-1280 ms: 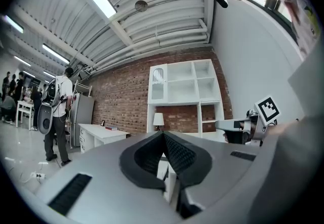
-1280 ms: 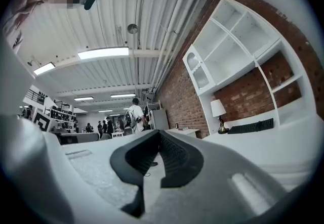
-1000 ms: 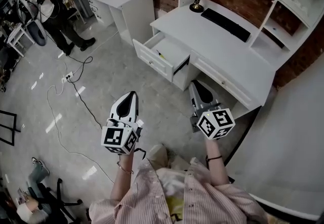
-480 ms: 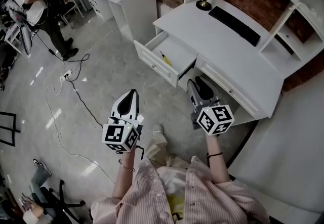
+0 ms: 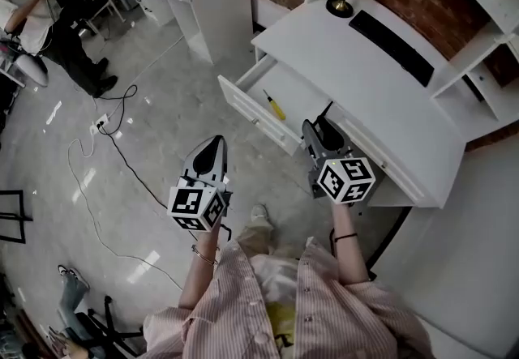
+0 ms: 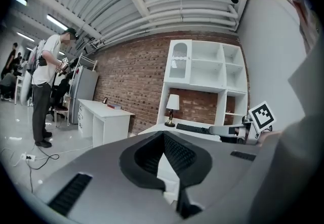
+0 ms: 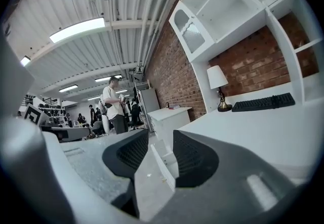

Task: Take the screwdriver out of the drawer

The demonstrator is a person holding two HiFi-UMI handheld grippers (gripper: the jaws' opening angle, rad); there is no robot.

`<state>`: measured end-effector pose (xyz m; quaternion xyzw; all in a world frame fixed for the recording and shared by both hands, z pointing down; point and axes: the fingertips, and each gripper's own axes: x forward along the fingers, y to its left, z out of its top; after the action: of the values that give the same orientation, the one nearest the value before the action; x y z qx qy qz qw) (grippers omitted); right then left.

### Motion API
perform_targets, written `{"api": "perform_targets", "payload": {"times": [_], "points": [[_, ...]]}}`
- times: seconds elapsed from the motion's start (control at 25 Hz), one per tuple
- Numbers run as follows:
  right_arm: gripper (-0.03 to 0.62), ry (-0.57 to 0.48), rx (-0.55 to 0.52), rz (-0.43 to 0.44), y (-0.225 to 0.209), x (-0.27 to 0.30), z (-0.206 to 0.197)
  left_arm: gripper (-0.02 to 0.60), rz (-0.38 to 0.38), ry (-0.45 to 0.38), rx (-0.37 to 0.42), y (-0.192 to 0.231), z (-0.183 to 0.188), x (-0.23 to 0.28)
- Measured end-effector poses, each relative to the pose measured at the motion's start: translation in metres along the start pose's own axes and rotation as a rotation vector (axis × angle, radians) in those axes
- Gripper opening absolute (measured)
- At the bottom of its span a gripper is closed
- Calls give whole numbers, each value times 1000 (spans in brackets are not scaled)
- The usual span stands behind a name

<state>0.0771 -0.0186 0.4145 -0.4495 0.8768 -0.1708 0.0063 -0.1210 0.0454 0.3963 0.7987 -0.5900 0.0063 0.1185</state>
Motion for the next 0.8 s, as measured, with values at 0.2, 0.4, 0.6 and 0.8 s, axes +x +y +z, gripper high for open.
{"api": "perform_targets", "payload": {"times": [0.2,0.4,0.6,0.8], "points": [[135,57,13,-12,-16,52,-7,0,-45,48,-16,31,-6,46],[135,147,18,13,-30,96,-22,0,-75,93,-28,52,-14,89],[135,217,10,11,-49,135,-38,0,-81,137,-64,66,-26,127],[135,309,17,22,-70,172,-64,0,-71,184,-92,80,-40,163]]}}
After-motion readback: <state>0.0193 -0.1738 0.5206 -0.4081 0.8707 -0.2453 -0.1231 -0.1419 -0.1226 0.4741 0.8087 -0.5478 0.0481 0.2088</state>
